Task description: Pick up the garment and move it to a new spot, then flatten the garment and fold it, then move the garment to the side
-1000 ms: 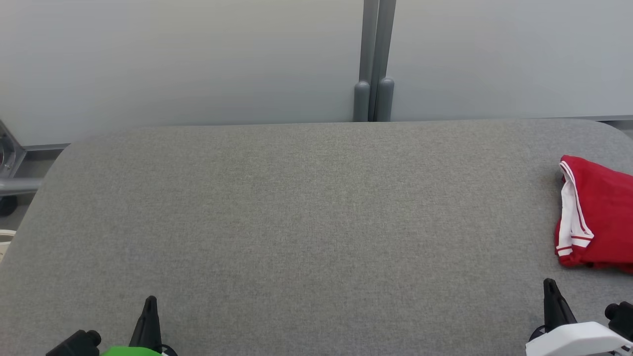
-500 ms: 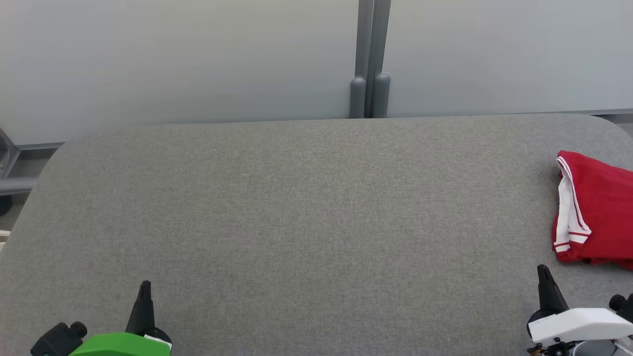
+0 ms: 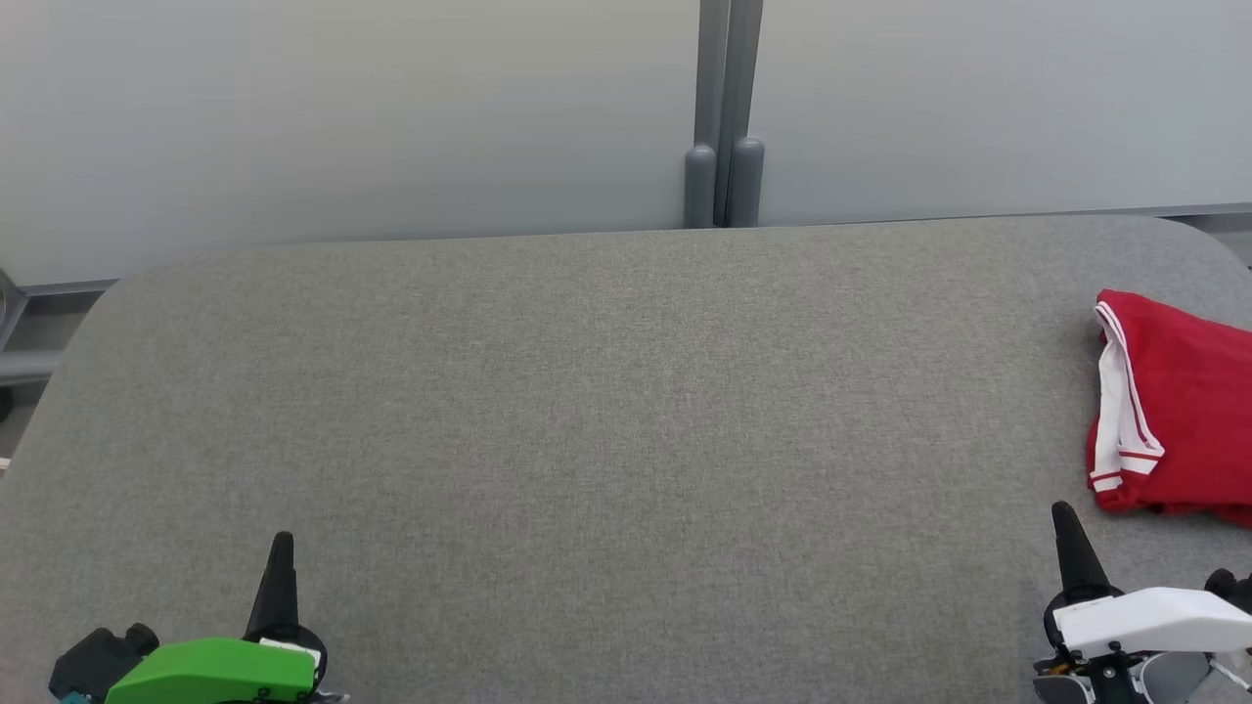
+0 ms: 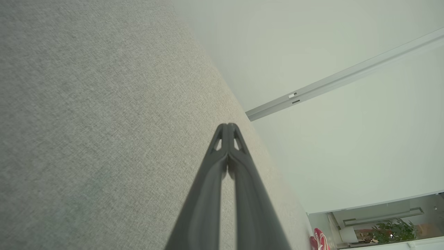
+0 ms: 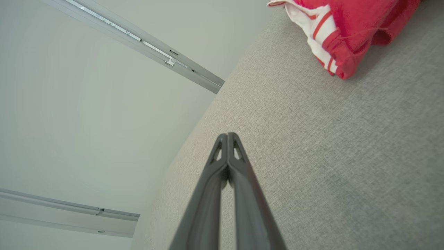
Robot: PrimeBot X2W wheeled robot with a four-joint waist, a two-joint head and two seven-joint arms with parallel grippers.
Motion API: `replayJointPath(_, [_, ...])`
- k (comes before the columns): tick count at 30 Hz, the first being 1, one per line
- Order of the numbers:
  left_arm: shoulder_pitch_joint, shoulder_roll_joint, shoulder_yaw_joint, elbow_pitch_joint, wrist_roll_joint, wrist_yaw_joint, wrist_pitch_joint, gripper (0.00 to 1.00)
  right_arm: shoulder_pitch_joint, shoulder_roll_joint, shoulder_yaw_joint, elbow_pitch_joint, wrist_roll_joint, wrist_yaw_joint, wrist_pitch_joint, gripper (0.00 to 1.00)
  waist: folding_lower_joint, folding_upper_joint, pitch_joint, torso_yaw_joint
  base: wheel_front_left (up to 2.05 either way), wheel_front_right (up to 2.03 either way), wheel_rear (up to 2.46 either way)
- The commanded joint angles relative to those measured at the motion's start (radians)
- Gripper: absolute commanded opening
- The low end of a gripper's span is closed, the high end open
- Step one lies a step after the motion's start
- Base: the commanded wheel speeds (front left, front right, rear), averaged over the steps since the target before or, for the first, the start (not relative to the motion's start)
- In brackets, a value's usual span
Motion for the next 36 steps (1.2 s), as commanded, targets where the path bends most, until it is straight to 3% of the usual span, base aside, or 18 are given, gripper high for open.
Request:
replayJointPath(1, [-0.028, -0.002, 0.009, -0.015, -0.024, -0.005, 0.005, 0.00, -0.025, -0.008, 0.003, -0.014, 0.034, 0.001, 0.007, 0.00, 0.0000, 0.0057, 0.001, -0.001, 0.00, 0.00, 0.00])
replayJointPath(36, [-0.076, -0.014, 0.047, -0.049, -0.337, -0.014, 0.088, 0.00, -0.078, -0.014, 0.033, -0.032, 0.425, 0.001, 0.094, 0.00, 0.0000, 0.0090, 0.025, -0.022, 0.00, 0.00, 0.00])
